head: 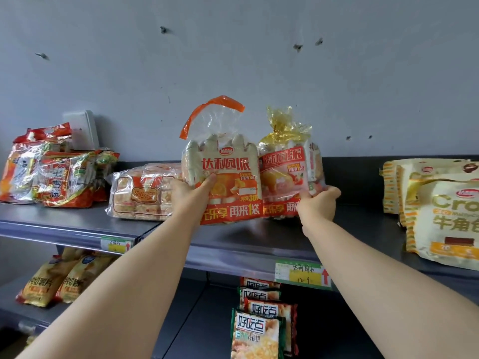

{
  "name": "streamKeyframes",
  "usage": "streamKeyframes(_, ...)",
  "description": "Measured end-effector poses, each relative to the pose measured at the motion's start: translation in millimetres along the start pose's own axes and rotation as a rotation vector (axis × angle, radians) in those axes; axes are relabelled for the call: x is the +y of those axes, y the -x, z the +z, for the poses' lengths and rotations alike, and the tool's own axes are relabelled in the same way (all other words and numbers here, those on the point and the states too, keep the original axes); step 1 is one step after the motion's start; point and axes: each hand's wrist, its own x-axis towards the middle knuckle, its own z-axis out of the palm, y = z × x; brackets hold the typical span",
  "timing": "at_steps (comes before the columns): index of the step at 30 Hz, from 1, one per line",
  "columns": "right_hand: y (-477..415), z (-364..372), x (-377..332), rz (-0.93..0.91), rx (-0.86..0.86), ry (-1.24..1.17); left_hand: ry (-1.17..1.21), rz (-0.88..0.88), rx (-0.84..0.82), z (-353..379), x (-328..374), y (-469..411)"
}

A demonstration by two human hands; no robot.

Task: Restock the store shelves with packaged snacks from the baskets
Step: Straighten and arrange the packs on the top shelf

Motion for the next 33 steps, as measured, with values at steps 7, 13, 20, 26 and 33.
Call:
streamKeyframes(7,-10,-60,-25,-0.355,0.290,0.008,-0.037,-0.015,-0.051,30,-11,10)
streamKeyframes(13,-10,-87,-40,-0.320,0.250,-0.134,-0.164,-0.105,-0.298,71,-9,7)
streamKeyframes(20,4,-85,-33,-0.320,0.127,-0.101,-0.592,-0.033,-0.349,84,-18,-6)
streamKeyframes(26,23,-72,-13,-0.236,-0.046,-0.109,-0.426,0.050,-0.121,95,-32,-9)
streamKeyframes(33,36,-37,6,-0.030,-0.340,0.136,0.122,-0.116,-0.203,80,-19,3)
